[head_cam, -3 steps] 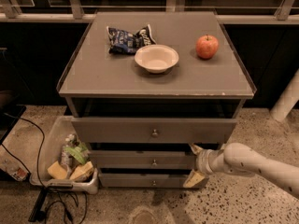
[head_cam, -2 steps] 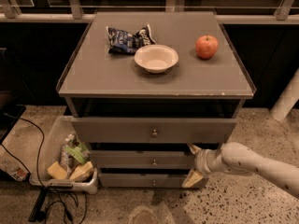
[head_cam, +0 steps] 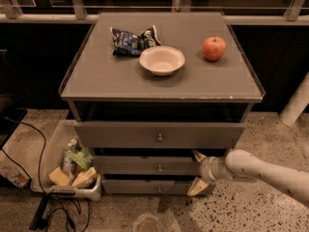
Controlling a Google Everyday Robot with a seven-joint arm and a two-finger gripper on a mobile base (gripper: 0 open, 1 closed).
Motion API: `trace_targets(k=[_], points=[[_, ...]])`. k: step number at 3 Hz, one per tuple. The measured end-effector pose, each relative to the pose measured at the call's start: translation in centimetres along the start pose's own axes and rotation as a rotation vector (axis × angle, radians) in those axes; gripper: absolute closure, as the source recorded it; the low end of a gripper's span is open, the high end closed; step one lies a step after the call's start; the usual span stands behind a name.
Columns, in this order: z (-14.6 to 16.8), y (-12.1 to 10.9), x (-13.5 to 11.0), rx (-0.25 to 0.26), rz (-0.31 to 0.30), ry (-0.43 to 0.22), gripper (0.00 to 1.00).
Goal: Open middle drawer
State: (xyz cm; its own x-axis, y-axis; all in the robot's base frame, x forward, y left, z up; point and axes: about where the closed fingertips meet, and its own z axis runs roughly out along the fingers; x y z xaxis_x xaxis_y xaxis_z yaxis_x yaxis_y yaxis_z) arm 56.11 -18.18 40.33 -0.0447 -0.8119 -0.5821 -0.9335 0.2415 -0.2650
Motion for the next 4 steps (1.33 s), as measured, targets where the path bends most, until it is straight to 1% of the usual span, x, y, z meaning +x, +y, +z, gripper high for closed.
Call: trace_targets(k=[1,4], points=[[0.0,0.0,0.0,0.0,0.0,0.0,0.18],[-0.3,-0.11,-0.21,-0.001,0.0,-0.001,0.88]])
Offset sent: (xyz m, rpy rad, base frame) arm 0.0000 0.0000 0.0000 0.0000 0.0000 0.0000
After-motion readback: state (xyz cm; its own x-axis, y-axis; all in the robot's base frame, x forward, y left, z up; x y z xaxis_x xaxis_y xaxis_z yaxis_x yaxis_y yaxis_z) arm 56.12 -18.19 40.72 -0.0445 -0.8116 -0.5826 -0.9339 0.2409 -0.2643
